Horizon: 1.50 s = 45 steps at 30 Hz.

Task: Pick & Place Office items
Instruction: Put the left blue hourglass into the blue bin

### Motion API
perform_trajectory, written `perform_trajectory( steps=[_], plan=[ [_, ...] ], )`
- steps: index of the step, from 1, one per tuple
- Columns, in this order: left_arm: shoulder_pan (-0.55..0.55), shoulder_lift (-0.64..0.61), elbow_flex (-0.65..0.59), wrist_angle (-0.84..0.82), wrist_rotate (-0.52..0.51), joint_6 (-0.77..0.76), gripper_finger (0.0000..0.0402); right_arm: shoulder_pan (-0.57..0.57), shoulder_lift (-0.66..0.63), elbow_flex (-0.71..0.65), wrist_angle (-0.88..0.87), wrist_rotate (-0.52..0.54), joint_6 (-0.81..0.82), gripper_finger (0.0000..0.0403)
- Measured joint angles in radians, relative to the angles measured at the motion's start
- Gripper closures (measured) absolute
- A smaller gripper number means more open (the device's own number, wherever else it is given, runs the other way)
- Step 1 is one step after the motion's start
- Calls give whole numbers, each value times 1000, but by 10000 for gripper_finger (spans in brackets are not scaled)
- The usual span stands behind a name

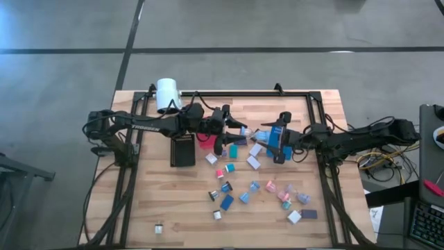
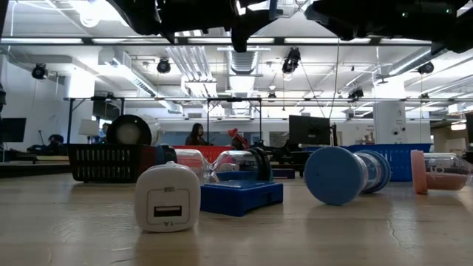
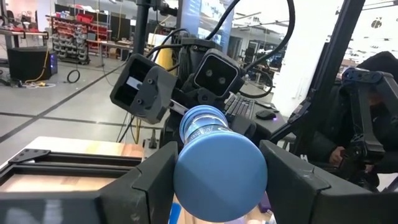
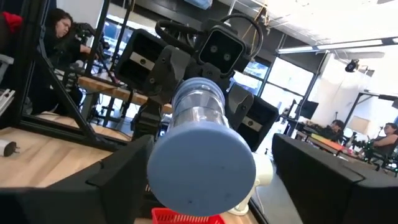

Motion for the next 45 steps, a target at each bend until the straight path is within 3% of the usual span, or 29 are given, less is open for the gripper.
perform_trajectory(
  steps=[10, 18, 20, 26, 31, 35, 38, 45],
  plan=[
    [2, 0, -1, -13, -1, 7, 200, 0, 11, 0, -3, -8, -4, 204],
    [2, -5, -1, -15, 0, 11, 200, 0, 9, 0, -3, -8, -1, 211],
    [2, -11, -1, -21, 6, 12, 176, 0, 9, 0, -2, -8, 4, 211],
    [3, -120, -2, -159, 33, 54, 48, 0, 6, -2, -6, -7, 14, 211],
    [3, -293, -2, -449, 33, 96, 25, 2, 6, -2, -5, -14, 20, 211],
    [-10, -454, -66, -604, -16, 138, 52, 2, 6, -3, -5, -16, 26, 211],
    [-9, -593, -171, -617, -53, 155, 94, 2, 6, -3, -5, -23, 31, 211],
    [-1, -915, -452, -522, -75, 147, 261, 2, 6, -3, -5, -55, 56, 211]
  ],
)
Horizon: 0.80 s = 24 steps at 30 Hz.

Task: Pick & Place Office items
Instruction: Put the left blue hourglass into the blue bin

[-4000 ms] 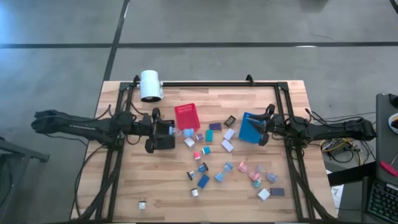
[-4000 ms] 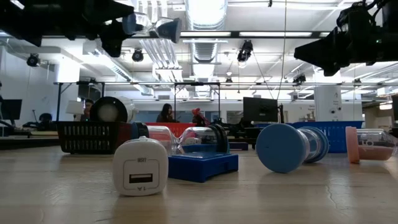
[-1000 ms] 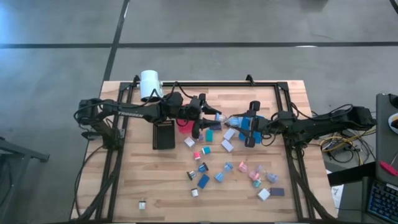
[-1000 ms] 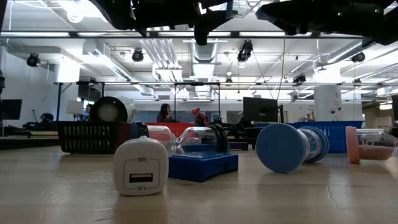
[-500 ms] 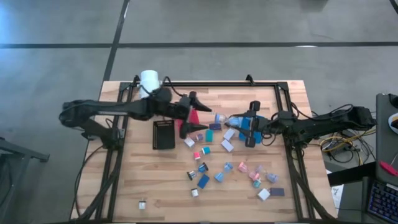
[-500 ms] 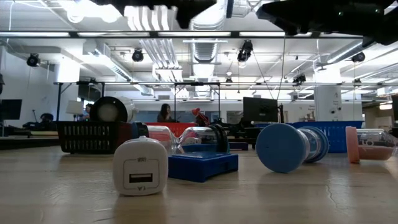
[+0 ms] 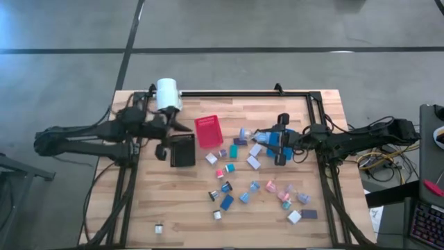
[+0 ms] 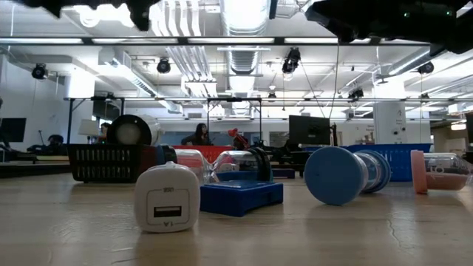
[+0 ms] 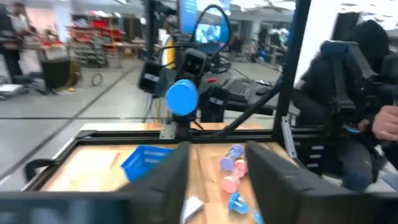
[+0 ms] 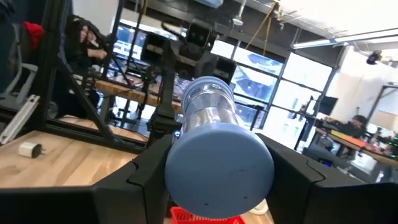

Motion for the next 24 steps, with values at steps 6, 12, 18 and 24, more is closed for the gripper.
perform_trajectory(
  steps=[6, 12, 18, 24],
  plan=[
    [2, -216, -175, 11, -72, 1, 391, 0, 0, 0, 0, -2, 23, 211],
    [5, -319, -290, 46, -87, 3, 396, 0, 0, 0, 0, -3, 25, 211],
    [6, -372, -403, 83, -138, -4, 396, 0, 0, 0, -30, -2, 25, 210],
    [13, -397, -544, 287, -139, 23, 398, 0, 0, 0, -38, -2, 21, 210]
  ],
)
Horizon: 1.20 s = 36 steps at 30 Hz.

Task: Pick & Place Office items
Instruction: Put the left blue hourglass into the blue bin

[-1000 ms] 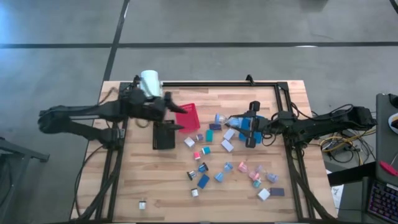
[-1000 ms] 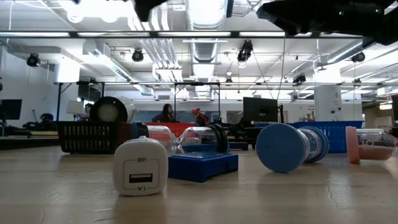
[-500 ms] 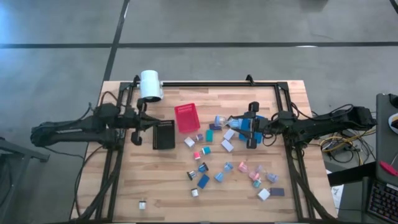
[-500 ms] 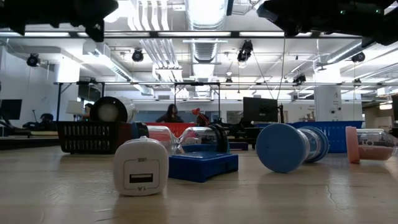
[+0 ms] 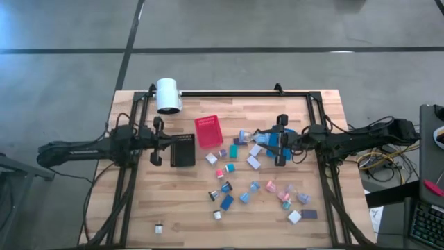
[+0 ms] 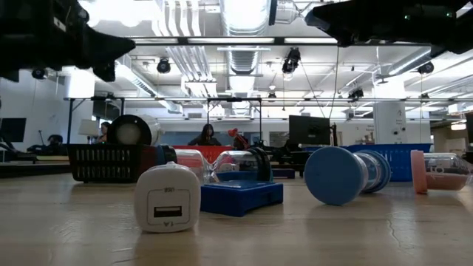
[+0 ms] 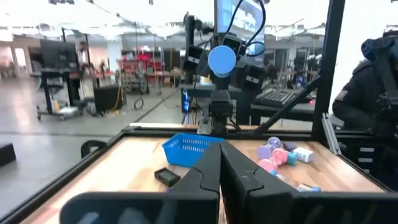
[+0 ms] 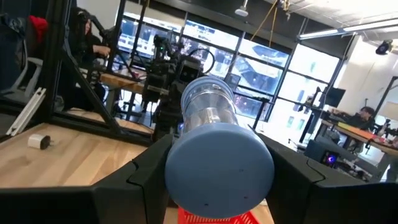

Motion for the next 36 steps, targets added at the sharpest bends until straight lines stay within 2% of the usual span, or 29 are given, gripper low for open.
perform_trajectory(
  steps=[2, 6, 8, 11, 15, 18, 24, 29, 36],
  plan=[
    [4, 0, -40, 47, -1, -1, 397, 0, 0, 0, -4, 3, 25, 210],
    [8, 6, -42, -4, -2, 4, 397, 0, -13, 1, -23, 8, 77, 210],
    [8, 5, -42, -1, -2, 7, 396, 0, -42, 29, -109, 8, 101, 210],
    [8, 5, -42, 0, -2, 29, 391, 5, -93, 160, -417, 38, 149, 209],
    [8, 5, -42, 0, -2, 34, 387, 31, -92, 439, -1004, 211, 237, 209],
    [8, 5, -42, 0, -2, 34, 387, 37, -55, 647, -1389, 290, 344, 209],
    [8, 6, -42, 19, -5, 34, 388, 15, 40, 930, -1891, 373, 552, 209],
    [8, 6, -42, 52, -17, 34, 391, -50, 124, 998, -2099, 363, 647, 209],
    [8, 6, -35, 58, -20, 34, 392, -168, 252, 977, -2144, 145, 567, 209]
  ],
)
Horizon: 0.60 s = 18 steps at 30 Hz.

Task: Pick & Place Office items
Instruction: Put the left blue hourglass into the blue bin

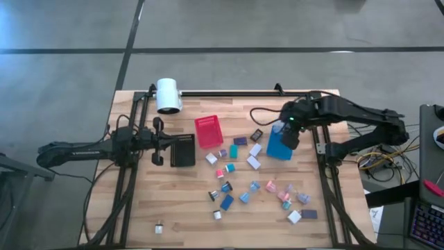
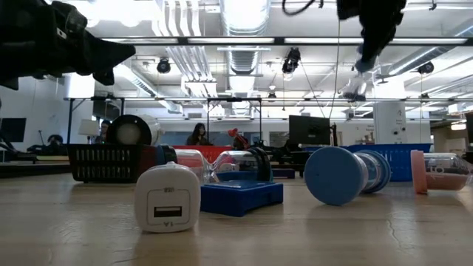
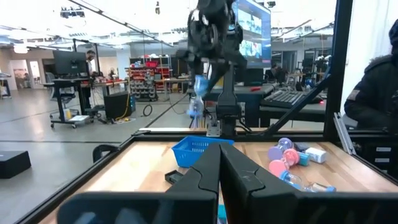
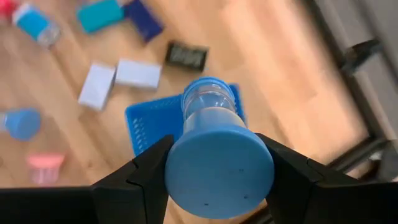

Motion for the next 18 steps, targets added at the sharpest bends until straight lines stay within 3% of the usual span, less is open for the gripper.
perform_trajectory(
  steps=[8, 18],
  plan=[
    [0, 0, 0, -13, 0, -1, 391, -99, 125, -39, 5, -65, -108, 209],
    [0, 0, -1, -37, 1, -8, 388, -198, 191, -165, 133, -160, -236, 209]
  ],
)
